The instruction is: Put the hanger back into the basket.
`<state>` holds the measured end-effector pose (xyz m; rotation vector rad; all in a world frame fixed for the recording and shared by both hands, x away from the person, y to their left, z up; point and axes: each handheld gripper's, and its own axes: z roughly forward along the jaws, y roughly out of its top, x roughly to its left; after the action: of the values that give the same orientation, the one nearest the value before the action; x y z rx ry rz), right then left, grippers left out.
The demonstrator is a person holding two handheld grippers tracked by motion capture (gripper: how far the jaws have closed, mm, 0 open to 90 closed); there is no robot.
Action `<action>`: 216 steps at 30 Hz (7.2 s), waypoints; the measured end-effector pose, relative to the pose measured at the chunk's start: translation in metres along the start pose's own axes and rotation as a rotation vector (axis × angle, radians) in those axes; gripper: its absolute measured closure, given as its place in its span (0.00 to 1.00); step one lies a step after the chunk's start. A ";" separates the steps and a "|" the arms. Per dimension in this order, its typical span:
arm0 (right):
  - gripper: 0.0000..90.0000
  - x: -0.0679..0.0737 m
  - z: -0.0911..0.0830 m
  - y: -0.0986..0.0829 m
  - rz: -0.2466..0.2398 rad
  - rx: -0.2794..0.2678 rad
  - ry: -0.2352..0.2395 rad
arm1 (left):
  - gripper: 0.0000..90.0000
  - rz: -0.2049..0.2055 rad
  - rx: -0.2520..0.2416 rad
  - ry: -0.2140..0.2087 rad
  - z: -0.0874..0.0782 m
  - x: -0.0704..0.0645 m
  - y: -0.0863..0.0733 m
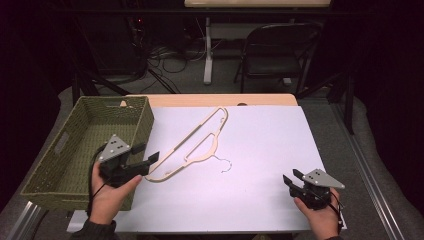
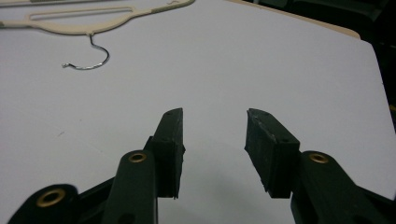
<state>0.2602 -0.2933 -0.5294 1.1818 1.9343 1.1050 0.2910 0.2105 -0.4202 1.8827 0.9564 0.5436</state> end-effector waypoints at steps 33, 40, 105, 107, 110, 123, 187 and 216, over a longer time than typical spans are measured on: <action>0.61 -0.001 0.000 -0.001 0.011 0.006 0.049 | 0.53 0.002 0.297 -0.067 0.103 0.001 0.035; 0.61 -0.002 0.001 -0.002 0.017 0.012 0.054 | 0.55 0.002 0.350 -0.052 0.119 0.005 0.032; 0.61 -0.006 0.005 -0.004 0.050 0.018 0.100 | 0.82 0.004 0.762 -0.052 0.229 0.010 0.004; 0.60 -0.007 0.005 -0.004 0.050 0.019 0.102 | 0.82 0.006 0.773 -0.048 0.231 0.011 0.003; 0.61 -0.007 0.005 -0.004 0.051 0.019 0.103 | 0.83 0.008 0.778 -0.047 0.232 0.012 0.003; 0.60 -0.007 0.005 -0.004 0.046 0.020 0.104 | 0.93 0.052 0.806 -0.033 0.232 0.010 0.004; 0.61 0.049 0.018 0.032 -0.555 -0.042 0.180 | 0.95 0.215 0.759 -0.399 0.160 -0.067 0.029; 0.55 0.077 0.025 0.025 -0.834 -0.021 0.229 | 0.95 0.292 0.805 -0.531 0.171 -0.100 0.018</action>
<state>0.2585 -0.2083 -0.5251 0.1552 2.2407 0.8022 0.3573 0.0342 -0.4829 2.7147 0.5689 -0.2453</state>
